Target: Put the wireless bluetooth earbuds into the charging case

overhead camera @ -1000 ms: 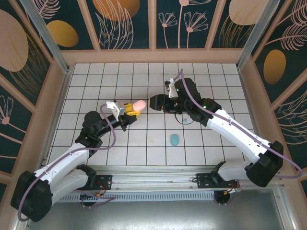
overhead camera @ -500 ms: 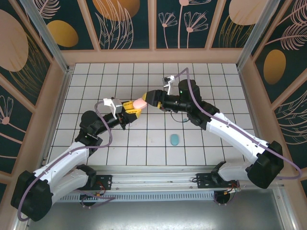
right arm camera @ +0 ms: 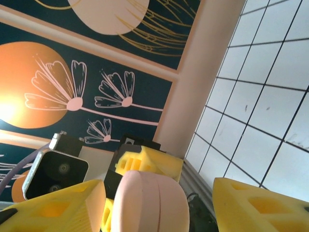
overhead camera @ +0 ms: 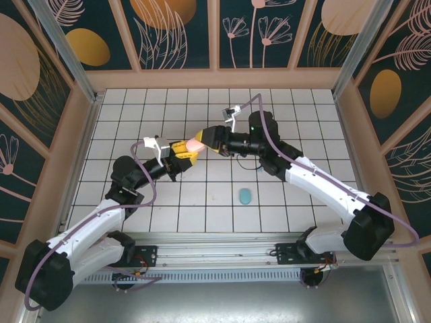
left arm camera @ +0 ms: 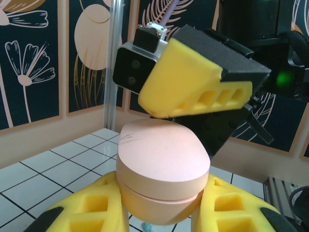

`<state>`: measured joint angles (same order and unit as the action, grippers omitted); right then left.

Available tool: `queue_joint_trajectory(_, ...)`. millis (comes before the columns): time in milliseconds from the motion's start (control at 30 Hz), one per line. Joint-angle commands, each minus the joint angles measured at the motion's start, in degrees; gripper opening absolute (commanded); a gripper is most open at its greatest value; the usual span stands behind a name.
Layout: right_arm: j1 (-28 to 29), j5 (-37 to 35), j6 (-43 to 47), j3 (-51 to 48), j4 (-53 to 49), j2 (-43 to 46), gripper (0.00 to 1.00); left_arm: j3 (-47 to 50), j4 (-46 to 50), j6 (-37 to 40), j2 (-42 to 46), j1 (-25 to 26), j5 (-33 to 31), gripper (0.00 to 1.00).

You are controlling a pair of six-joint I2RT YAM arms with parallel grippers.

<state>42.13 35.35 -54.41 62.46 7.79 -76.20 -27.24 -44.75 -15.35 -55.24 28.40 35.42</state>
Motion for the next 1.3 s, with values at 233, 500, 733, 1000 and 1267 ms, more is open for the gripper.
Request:
queue_joint_trajectory(233,-0.04,6.29,-0.82,2.71,4.96,-5.10,0.25,-2.46,1.11,1.41,-0.66,-0.37,-4.44,0.00)
queue_joint_trajectory(500,-5.12,4.81,-1.84,4.23,6.50,-7.89,0.18,-3.08,8.63,4.98,0.27,-0.30,-14.39,0.57)
queue_joint_trajectory(733,-15.85,1.77,4.40,2.98,4.63,-15.25,0.18,-2.85,16.67,9.74,1.43,-0.35,-21.48,0.67)
queue_joint_trajectory(1000,-23.17,5.19,13.00,4.99,4.90,-35.09,0.19,-2.37,21.67,12.12,-0.77,-0.36,-21.55,0.67)
queue_joint_trajectory(1267,-24.97,4.60,19.69,10.38,-4.21,-44.82,0.32,-1.27,22.13,14.03,-2.53,-0.37,-21.47,0.62)
